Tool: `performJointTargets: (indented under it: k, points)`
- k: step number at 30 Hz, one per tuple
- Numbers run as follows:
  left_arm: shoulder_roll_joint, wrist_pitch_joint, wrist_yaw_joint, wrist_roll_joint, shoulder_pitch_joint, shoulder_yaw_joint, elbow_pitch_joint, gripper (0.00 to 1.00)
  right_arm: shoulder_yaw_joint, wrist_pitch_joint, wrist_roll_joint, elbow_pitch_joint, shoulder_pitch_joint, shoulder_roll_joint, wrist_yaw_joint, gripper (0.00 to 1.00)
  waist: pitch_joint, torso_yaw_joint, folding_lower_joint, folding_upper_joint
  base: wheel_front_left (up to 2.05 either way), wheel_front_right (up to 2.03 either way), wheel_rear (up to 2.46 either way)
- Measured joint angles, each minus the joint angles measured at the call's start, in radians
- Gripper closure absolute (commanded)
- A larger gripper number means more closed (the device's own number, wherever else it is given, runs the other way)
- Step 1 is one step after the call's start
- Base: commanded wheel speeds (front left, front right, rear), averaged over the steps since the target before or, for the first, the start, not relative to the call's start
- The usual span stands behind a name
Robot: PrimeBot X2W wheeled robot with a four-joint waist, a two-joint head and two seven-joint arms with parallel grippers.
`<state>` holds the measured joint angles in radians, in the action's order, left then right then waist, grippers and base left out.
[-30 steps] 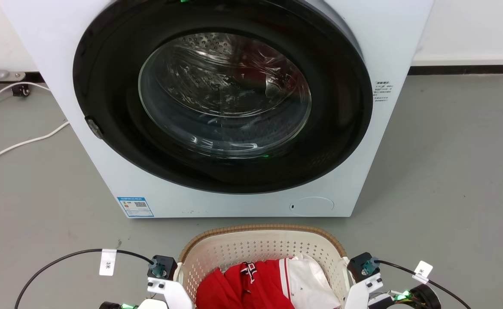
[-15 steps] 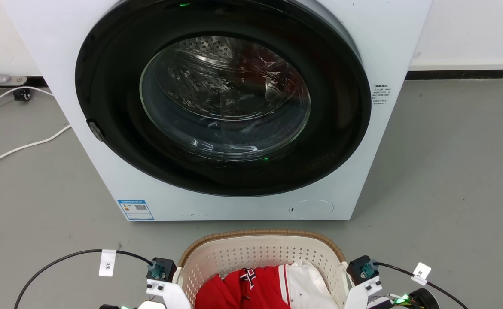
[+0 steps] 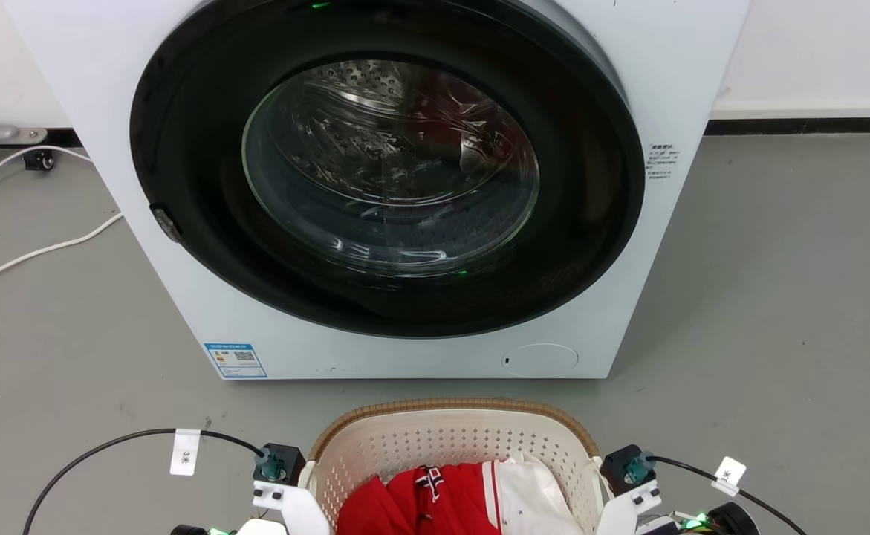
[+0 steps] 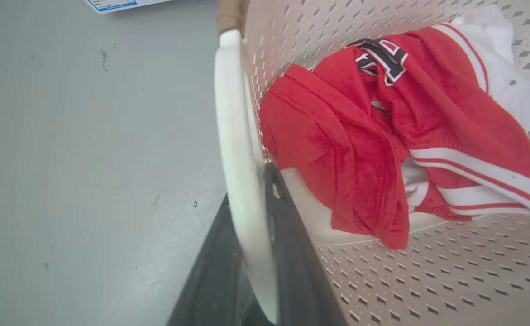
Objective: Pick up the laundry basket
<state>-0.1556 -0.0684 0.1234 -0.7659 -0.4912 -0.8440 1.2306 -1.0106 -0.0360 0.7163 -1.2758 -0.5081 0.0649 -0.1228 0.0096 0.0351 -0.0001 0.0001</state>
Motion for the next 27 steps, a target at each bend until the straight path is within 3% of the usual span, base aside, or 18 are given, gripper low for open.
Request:
performJointTargets:
  k: [27]
  points:
    - [-0.009, 0.0, 0.0, -0.093, -0.011, -0.094, 0.005, 1.0, -0.062, 0.001, 0.068, -0.012, -0.004, 0.0, 0.0, 1.0, 0.005, -0.002, 0.0001, 0.0, 0.0, 0.0, 0.0]
